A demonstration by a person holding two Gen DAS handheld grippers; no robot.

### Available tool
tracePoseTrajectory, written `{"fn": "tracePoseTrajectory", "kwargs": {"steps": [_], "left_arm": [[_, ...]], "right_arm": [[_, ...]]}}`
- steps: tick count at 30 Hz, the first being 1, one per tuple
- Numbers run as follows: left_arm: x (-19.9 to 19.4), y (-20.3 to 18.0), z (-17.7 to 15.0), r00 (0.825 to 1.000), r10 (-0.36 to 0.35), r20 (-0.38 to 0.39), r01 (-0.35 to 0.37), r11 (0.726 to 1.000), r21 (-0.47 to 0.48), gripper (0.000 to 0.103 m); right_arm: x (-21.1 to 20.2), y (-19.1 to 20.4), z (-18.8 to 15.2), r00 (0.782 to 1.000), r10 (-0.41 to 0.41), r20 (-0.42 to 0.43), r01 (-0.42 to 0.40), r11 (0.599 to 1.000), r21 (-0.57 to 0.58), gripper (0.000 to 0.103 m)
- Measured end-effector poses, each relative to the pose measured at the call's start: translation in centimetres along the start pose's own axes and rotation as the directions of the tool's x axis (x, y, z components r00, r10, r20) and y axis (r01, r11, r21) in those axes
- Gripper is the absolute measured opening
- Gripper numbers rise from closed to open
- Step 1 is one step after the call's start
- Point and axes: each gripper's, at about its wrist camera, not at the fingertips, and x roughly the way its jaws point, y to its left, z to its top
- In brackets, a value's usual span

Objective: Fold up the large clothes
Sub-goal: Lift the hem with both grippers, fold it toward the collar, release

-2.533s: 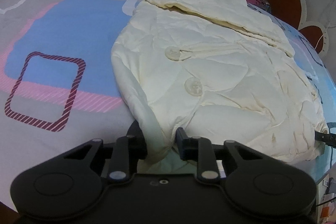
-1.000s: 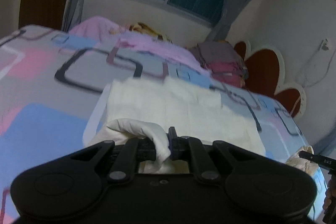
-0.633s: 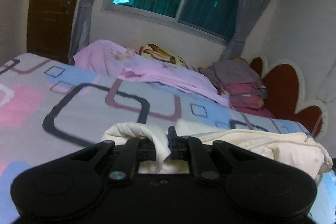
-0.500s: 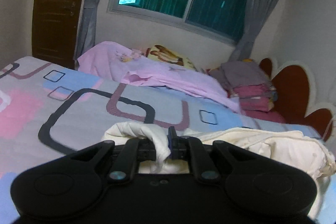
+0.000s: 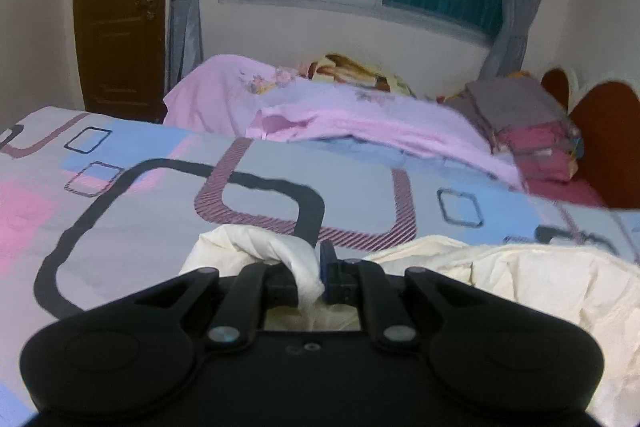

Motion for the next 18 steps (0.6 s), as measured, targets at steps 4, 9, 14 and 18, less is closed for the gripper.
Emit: {"fn": "tracePoseTrajectory", "kwargs": {"steps": [4,9,14,18], "left_arm": [[2.1,-0.1,-0.8,0.999,0.015,-0.037,-0.014,1.0,0.018,0.011],[3.4,0.3,-0.9,0.998,-0.001,-0.058,0.001,1.0,0.001,0.012],[2.6,2.0,0.3,0.995,-0.063,-0.08,0.053,0.991,-0.124,0.028],[-0.7,2.5,0.8,0.998,-0.053,0.029,0.056,0.991,-0.123,0.099]], "right_arm": [[1.4,-0.5,-0.8,1.0,-0.009,-0.003,0.009,1.0,0.001,0.024],[1.2,-0.6,-0.6,0.996,-0.058,0.074,0.058,0.998,-0.005,0.074],[-0.7,0.1,0.1,0.986,-0.067,0.155,0.073,0.997,-0.032,0.074],[-3.4,1.7,-0.1,0.973,-0.031,0.231,0.056,0.993,-0.101,0.074]]}}
